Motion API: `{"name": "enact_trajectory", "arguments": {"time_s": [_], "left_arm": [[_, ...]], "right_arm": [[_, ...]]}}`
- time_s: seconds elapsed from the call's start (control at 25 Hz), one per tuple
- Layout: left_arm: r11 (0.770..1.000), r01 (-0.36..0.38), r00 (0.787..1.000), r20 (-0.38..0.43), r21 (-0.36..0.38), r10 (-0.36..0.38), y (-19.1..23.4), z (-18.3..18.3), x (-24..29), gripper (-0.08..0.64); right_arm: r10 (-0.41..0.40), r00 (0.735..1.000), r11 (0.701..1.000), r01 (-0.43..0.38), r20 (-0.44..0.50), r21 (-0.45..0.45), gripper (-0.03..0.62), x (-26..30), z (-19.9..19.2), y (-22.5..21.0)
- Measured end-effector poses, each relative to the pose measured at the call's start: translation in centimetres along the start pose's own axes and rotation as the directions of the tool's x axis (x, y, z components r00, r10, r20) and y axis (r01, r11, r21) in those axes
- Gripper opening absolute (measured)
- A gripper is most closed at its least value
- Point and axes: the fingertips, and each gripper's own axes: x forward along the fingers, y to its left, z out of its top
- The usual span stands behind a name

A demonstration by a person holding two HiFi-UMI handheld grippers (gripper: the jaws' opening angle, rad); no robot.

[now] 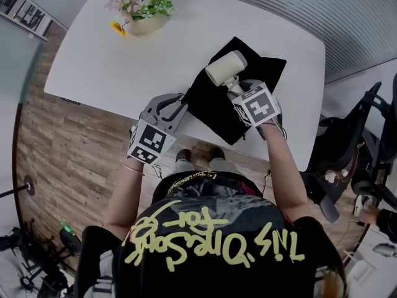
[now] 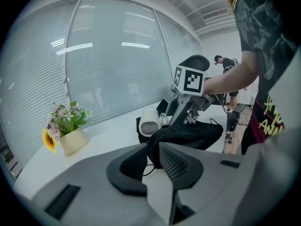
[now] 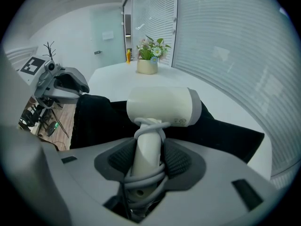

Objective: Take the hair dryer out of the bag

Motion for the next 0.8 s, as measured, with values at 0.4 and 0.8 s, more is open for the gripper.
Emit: {"name": "enact_trajectory", "arguments": {"time_s": [0.4,0.8], "left_arm": [[0.999,-0.036,0.998,0.049,-0.031,0.037,1.4,1.0,-0.9,0.077],[0.999,-0.028,0.994,0.107,-0.020,0.030,1.2,3.1,-0.7,0.077]], "right_arm": [[-0.088,0.995,0.994,0.086,-0.042,-0.061,0.190,0.0,0.1,0.0],[-0.197,0.980,0.973,0.191,-0.034,-0.133,0.190,0.1,0.0,0.3]]}}
